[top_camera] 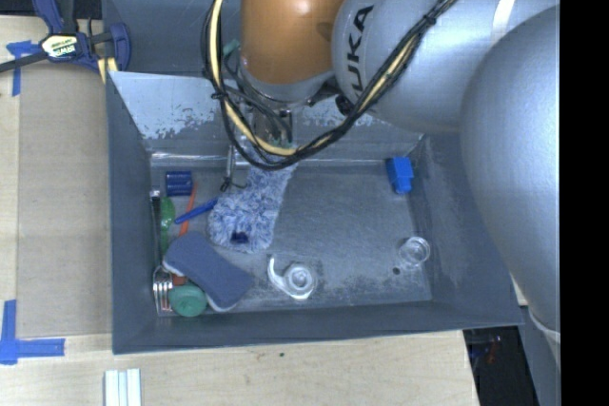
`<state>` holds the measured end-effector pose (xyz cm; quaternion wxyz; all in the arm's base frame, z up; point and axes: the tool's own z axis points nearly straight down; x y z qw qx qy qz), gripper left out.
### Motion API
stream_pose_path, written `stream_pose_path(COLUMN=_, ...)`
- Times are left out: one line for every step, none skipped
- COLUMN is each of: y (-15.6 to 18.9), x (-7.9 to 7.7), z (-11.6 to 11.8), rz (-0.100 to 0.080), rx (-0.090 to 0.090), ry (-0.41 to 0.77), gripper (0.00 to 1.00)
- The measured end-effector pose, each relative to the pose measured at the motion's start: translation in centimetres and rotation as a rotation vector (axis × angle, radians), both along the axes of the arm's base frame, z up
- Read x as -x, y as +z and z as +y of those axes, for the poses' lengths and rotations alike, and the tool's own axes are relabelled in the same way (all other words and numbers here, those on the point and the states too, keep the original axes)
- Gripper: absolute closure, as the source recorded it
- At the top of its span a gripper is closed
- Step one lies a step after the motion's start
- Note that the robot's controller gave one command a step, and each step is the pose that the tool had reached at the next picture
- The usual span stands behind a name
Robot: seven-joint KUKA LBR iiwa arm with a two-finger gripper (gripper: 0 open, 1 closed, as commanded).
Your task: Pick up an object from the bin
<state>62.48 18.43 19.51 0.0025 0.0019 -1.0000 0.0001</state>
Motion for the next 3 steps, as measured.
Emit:
stream_pose_path(y=0.5, x=-0.2, z=-0.1, rz=-0.008, rx=-0.001, ry=-0.003, gripper=0.0)
stream_pose_path(y=-10.6, x=1.3, z=-7.4, rz=-0.011, rx=-0.002, ry=0.349, gripper=0.0)
stream_pose_path(y=-5.2, x=0.5, z=-7.8, rz=-0.022, rx=-0.003, ry=0.449, gripper=0.0)
